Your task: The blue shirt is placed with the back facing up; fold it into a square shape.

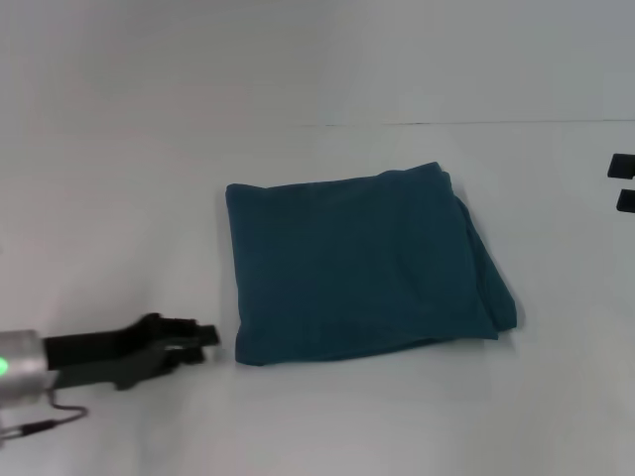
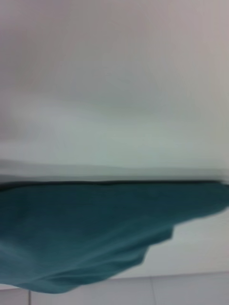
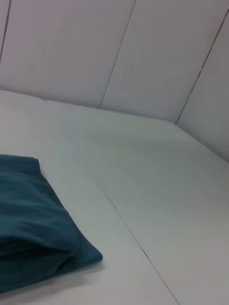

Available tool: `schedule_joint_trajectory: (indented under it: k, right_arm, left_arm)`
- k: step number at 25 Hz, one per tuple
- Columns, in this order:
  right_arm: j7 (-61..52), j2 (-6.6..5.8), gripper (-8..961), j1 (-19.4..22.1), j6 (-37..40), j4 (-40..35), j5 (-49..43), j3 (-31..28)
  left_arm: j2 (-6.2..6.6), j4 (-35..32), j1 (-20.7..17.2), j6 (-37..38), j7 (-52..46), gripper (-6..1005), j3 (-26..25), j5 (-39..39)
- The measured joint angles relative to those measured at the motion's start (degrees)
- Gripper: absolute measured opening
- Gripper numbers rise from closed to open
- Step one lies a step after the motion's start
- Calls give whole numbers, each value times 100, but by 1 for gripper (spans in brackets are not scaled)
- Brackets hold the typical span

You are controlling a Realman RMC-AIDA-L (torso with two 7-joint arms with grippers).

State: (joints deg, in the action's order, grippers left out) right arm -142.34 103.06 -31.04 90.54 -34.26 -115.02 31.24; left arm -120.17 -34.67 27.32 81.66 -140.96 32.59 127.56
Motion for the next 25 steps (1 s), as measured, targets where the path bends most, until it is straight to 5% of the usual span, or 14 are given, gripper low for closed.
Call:
schedule_joint_trajectory:
  k: [5,6,10,17,19,25]
  right_arm:
    - [418,-17,701,8,-8,-59,-142,54]
    - [582,-17,701,7,-17,-66,-265,56]
    - [1218,57,701,-7,-42,-146,-883,61]
    - [2500,521,701,-92,360,-861,-1405,290]
    - [2608,654,701,-211,518,-1023,-1418,493]
    - [2725,937,701,-756,629,-1095,-1420,1048]
  left_arm:
    - [63,-663,-155,626,924,375,-481,-141]
    - [144,-796,-66,1115,1848,423,-628,-159]
    - [249,-937,176,1377,2583,562,-539,-47]
    - [456,-1046,727,1618,2773,786,-29,199]
    - [552,-1048,1145,1862,2748,848,414,522]
    - [552,-1044,1460,1971,2730,949,972,672]
